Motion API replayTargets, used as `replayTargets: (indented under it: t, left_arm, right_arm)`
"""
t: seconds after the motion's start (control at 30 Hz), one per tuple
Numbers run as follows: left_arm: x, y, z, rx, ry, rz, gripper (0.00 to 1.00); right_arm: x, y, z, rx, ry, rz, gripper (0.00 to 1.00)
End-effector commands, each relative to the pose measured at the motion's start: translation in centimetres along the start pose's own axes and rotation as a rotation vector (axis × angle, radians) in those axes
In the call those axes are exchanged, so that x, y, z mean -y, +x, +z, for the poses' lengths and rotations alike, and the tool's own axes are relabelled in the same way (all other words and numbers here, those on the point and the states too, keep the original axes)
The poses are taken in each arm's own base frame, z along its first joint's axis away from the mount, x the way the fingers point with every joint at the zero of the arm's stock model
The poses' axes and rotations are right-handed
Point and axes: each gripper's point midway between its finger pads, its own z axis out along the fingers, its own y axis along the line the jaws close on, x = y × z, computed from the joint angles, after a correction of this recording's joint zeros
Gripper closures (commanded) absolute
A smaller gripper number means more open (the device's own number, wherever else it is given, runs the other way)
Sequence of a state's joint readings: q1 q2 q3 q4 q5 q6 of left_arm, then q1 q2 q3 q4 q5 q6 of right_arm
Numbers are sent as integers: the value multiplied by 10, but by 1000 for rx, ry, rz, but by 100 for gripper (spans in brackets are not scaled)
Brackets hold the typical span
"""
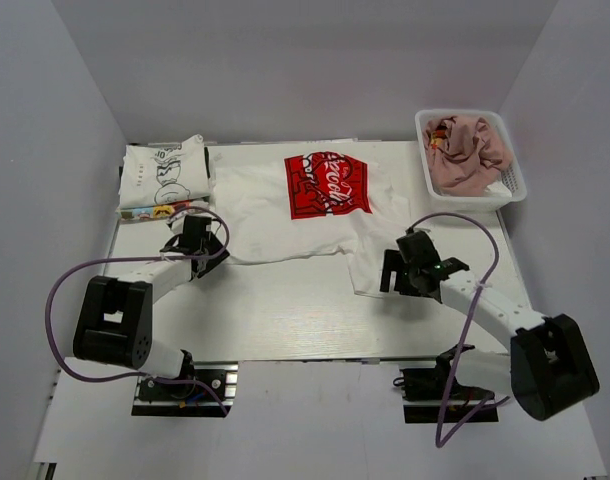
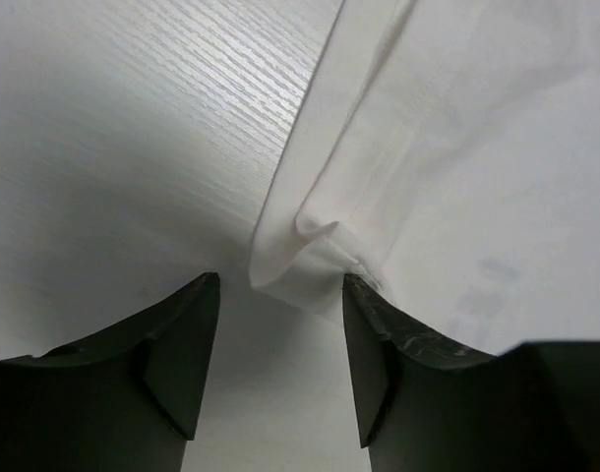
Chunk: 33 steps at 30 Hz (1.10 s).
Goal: Fold and stack the t-shirts
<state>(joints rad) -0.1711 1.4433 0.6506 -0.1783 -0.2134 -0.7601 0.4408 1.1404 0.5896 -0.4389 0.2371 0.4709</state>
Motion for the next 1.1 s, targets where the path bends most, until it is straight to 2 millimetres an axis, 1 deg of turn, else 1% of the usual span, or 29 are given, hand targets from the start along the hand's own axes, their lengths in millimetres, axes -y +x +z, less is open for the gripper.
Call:
replayTargets:
  t: [0.0,0.03,0.07,0.13,0.17,0.2,0.3,0.33,0.37,0.4,0.43,0.47,0.5,0.53,0.57,0.6,0.63,0.67,0.7,0.73,0.77,0.8,0.83,0.87,0.9,0.93,0.97,1.0,1.07]
  left_arm:
    - [-3,12,-2,-42,18,25,38]
    - [-2,11,0,-42,18,25,43]
    - [0,12,-1,-51,28,25,56]
    - [2,18,0,-76,43,39,73]
    - [5,17,-1,-78,60,37,84]
    - [7,19,-1,-85,68,37,100]
    - [6,25,-2,-107,77,47,100]
    - [6,24,-4,-105,79,47,100]
    - [6,23,-7,-102,82,46,100]
    - [14,12,-14,-74,107,41,100]
    - [17,7,-19,-61,119,50,100]
    - [29,-8,-27,-28,148,44,100]
    - [37,-24,-40,22,176,35,100]
    - [44,-36,-49,52,201,44,100]
    - [62,-59,-65,111,253,32,100]
    - [73,-71,-79,150,292,45,100]
    - [81,-85,-92,190,315,36,100]
    - [97,-116,-123,283,376,23,100]
    - [111,-142,-150,364,429,17,100]
    - [118,-155,-169,406,464,7,100]
    - [121,-171,-193,468,492,5,100]
    - [125,-185,-212,519,511,2,100]
    - [131,-201,-241,563,547,-10,100]
    - [132,-211,-258,611,560,3,100]
    - [132,-219,-281,651,587,1,100]
    - [135,-231,-311,700,626,-13,100]
    - [133,-238,-328,741,638,-20,100]
    - [131,-243,-345,779,654,-11,100]
    - [126,-255,-396,873,713,-21,100]
  right_arm:
    - [-9,-18,20,61,3,-3,10]
    - [-8,-16,23,47,8,-6,10]
    - [-8,-16,26,37,20,-6,10]
    - [-7,-10,34,-1,40,5,12]
    - [-5,-6,36,-11,50,15,14]
    - [-4,-1,40,-28,48,18,18]
    - [-5,8,43,-52,44,20,61]
    - [-6,8,43,-49,36,18,83]
    - [-10,2,42,-28,15,10,91]
    - [-11,-5,41,-6,11,3,98]
    - [-13,-17,34,36,2,4,100]
    - [-8,-27,30,70,34,0,100]
    - [-19,-60,17,146,10,11,100]
    - [-23,-78,0,208,-3,7,100]
    - [-21,-92,-10,253,9,15,100]
    - [-26,-123,-30,338,1,28,100]
    - [-33,-161,-67,474,-36,70,100]
    - [-37,-183,-92,542,-51,86,100]
    - [-36,-210,-127,656,-65,105,100]
    - [-35,-221,-144,709,-72,116,100]
    - [-35,-243,-180,812,-102,149,100]
    - [-32,-253,-204,879,-104,131,100]
    - [-27,-261,-222,922,-90,151,100]
    - [-23,-279,-275,1032,-121,174,100]
    - [-23,-285,-293,1077,-130,149,100]
    - [-25,-293,-321,1135,-166,148,100]
    - [-22,-300,-354,1207,-181,136,100]
    - [-21,-302,-367,1233,-177,104,100]
    - [-17,-308,-429,1352,-227,83,100]
